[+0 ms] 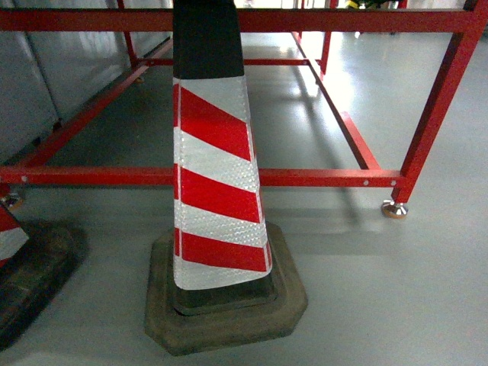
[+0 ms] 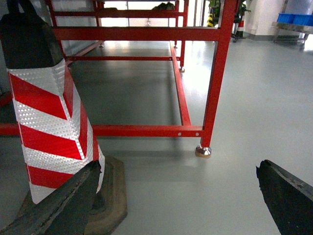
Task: Pick blue part to blue bin on bottom shelf
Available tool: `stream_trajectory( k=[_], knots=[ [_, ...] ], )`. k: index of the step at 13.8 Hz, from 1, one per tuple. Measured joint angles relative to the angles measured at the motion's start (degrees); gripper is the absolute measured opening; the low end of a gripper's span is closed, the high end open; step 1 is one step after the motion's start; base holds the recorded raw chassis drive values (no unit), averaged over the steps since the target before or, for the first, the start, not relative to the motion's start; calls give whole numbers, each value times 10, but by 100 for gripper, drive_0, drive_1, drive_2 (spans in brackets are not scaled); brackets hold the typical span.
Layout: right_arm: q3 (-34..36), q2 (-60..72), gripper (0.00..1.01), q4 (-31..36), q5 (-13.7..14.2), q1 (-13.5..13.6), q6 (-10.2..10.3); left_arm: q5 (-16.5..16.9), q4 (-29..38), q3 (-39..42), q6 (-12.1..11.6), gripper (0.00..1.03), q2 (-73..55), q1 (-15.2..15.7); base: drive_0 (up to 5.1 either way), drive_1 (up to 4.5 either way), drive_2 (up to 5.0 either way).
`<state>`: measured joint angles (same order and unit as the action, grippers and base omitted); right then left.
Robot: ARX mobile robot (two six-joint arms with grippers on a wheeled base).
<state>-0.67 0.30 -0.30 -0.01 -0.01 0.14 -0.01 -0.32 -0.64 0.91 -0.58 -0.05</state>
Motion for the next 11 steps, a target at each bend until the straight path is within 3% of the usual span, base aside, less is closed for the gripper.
stream_trajectory(
  k=[11],
  knots=[
    [0, 0, 98, 0, 0, 0, 0, 0, 0, 0, 0, 98, 0, 0, 0, 0, 0]
  ],
)
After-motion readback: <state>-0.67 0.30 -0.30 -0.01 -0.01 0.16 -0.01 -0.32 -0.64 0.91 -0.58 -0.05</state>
